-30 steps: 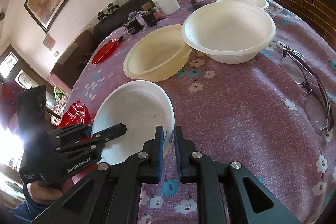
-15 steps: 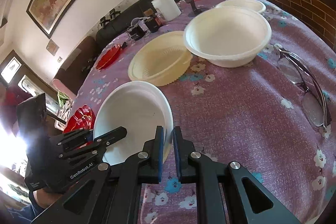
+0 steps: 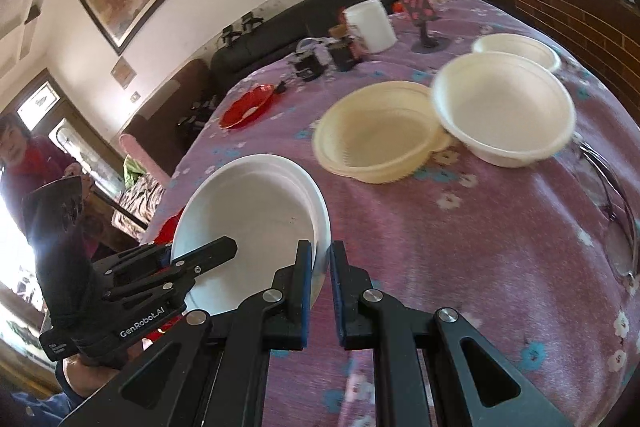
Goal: Organize plates and bowls
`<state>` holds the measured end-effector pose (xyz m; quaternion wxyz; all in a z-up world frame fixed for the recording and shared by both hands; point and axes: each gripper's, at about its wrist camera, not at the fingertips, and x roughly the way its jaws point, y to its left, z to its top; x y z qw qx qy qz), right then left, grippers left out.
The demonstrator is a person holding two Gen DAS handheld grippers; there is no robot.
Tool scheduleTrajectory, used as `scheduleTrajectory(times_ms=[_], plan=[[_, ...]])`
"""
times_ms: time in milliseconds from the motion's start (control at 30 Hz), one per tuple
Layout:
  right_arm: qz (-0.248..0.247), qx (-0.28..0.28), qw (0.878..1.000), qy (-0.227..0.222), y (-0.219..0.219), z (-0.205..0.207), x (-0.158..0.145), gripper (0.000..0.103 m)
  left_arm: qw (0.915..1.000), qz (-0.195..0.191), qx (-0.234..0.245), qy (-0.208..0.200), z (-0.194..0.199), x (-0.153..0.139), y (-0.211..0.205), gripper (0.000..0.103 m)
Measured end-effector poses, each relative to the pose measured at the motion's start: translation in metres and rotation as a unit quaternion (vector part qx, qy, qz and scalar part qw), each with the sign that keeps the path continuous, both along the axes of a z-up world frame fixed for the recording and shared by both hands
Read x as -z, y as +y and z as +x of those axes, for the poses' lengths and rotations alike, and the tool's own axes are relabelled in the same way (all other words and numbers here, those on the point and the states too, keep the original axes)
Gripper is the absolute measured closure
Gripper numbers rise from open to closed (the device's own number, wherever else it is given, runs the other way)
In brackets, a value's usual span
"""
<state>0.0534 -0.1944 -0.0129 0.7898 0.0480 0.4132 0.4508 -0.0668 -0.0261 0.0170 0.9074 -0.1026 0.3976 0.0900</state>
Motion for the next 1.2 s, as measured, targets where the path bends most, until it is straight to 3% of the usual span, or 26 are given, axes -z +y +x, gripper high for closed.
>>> scheduleTrajectory(times_ms=[333, 633, 1200], plan=[[-0.008, -0.064, 0.998, -0.008, 0.059, -0.031, -0.008, 0.092, 0.9981, -0.010, -0.060, -0.008, -0.052, 0.002, 0.047, 0.084], [-0.029, -0.113, 0.993, -0.003, 0.114, -0.058, 0.003, 0.092, 0.9937, -0.015, -0.111, 0.008, -0.091, 0.019, 0.086, 0.084], [-0.071, -0.130, 0.989, 0.015, 0.151, -0.069, 0.033, 0.091, 0.9895, -0.037, -0.138, 0.023, -0.105, 0.042, 0.113, 0.084]])
